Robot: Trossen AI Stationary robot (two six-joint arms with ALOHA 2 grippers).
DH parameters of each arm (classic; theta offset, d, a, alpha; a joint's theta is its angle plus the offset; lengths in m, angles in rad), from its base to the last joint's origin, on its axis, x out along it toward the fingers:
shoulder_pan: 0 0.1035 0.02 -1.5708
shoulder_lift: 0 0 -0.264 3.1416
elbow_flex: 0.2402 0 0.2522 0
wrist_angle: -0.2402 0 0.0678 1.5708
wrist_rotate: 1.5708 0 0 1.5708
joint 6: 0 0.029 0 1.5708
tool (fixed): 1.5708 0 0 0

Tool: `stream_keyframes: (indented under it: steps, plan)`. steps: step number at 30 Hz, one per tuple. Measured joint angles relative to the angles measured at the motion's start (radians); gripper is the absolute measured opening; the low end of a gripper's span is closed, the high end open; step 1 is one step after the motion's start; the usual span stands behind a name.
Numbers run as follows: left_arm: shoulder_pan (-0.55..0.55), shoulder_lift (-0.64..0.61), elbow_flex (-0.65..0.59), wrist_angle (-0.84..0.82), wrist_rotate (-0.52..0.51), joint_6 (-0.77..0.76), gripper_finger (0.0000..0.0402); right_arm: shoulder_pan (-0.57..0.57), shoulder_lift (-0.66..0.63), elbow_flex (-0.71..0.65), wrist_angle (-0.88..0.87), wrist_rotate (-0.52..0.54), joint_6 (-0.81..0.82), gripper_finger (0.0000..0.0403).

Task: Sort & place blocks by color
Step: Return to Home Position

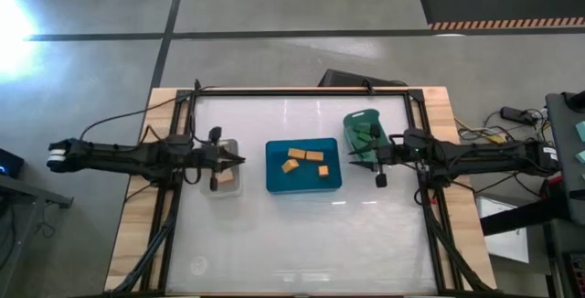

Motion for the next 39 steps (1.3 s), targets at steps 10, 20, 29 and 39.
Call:
stream_keyframes:
  steps: [10,20,29,39]
  plan:
    - [0.000,-0.175,-0.176,0.084,-0.005,-0.044,0.0006,0.000,-0.209,-0.069,-0.158,0.001,-0.013,0.0039]
    - [0.000,-0.272,-0.287,0.191,-0.008,-0.070,0.0006,0.000,-0.371,-0.117,-0.196,0.001,-0.045,0.0009]
    - [0.000,-0.271,-0.288,0.181,-0.008,-0.070,0.0006,0.000,-0.502,-0.136,-0.247,0.001,-0.038,0.0009]
    - [0.000,-0.236,-0.288,0.180,-0.007,-0.070,0.0006,0.001,-0.661,-0.166,-0.279,-0.050,0.068,0.0009]
